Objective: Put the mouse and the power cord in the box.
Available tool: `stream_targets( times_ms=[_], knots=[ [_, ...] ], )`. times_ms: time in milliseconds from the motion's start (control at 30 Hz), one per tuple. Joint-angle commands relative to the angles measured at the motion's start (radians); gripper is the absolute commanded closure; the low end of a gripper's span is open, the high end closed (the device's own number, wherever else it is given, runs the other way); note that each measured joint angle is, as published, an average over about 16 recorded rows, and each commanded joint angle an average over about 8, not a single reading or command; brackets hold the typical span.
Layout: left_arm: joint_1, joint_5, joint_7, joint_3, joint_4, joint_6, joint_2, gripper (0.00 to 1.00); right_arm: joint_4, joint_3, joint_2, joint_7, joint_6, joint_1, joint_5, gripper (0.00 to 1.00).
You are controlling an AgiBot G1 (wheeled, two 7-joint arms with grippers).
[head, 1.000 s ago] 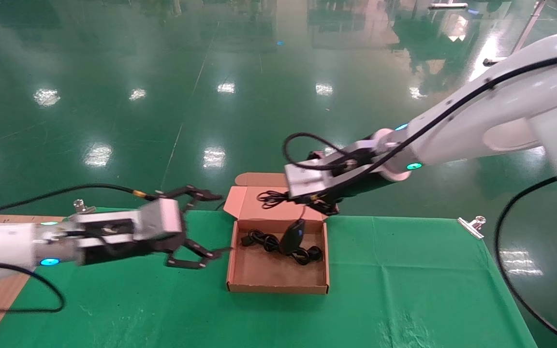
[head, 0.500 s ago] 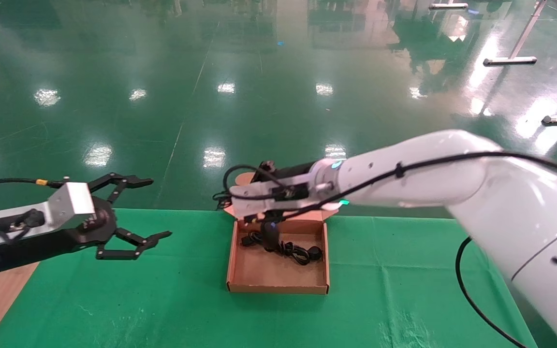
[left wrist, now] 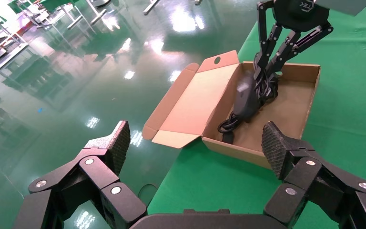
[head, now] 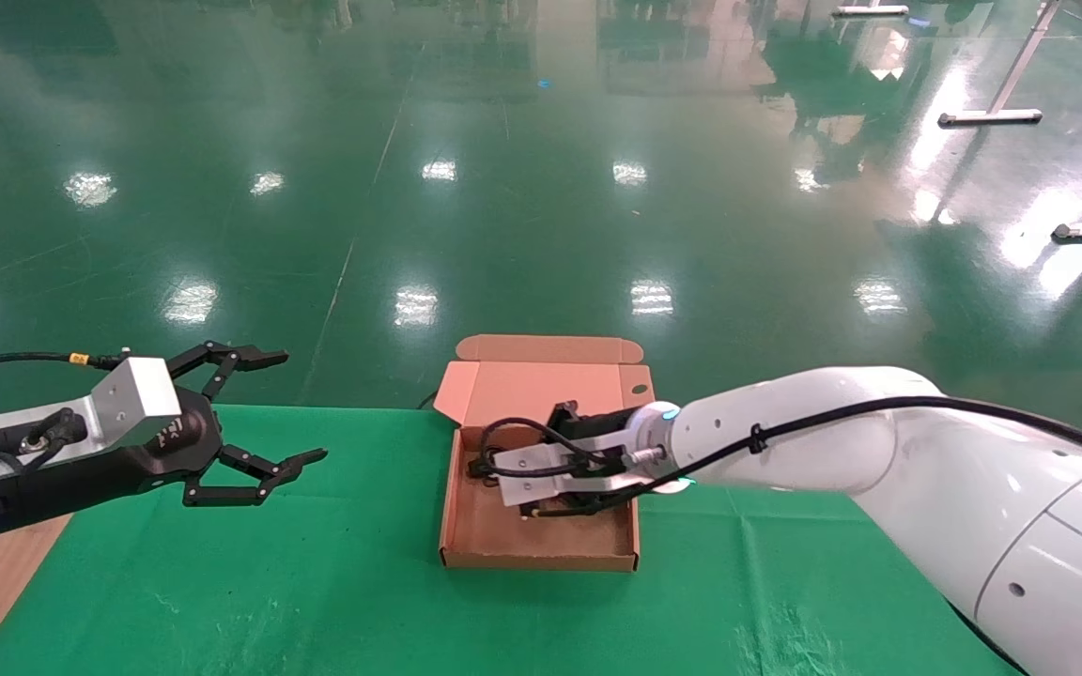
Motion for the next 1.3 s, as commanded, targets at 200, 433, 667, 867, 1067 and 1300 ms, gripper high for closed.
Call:
stream_targets(
  times_ms=[200, 433, 667, 867, 1067, 1300],
  knots=[
    [-0.004, -0.001, 0.005, 0.000, 0.011, 0.006, 0.001, 0.00, -0.028, -0.049, 0.002, 0.004, 0.011, -0.021, 0.016, 0.00],
    [-0.004, 0.000, 0.005, 0.000, 0.012, 0.007, 0.001, 0.00, -0.030, -0.052, 0.002, 0.005, 0.010, -0.026, 0.020, 0.00],
    [-0.004, 0.000, 0.005, 0.000, 0.010, 0.006, 0.001, 0.00, -0.029, -0.046, 0.002, 0.004, 0.009, -0.022, 0.016, 0.00],
    [-0.001, 0.000, -0.001, -0.002, 0.002, 0.005, 0.000, 0.00, -0.018, -0.042, 0.010, 0.002, 0.008, -0.020, 0.014, 0.00],
    [0.029, -0.009, -0.060, -0.027, -0.071, 0.008, -0.015, 0.00, 0.005, 0.002, 0.037, 0.016, -0.024, -0.043, 0.043, 0.00],
    [0.088, -0.026, -0.178, -0.078, -0.217, 0.013, -0.046, 0.00, 0.075, 0.129, 0.117, 0.055, -0.118, -0.109, 0.130, 0.00]
  ],
)
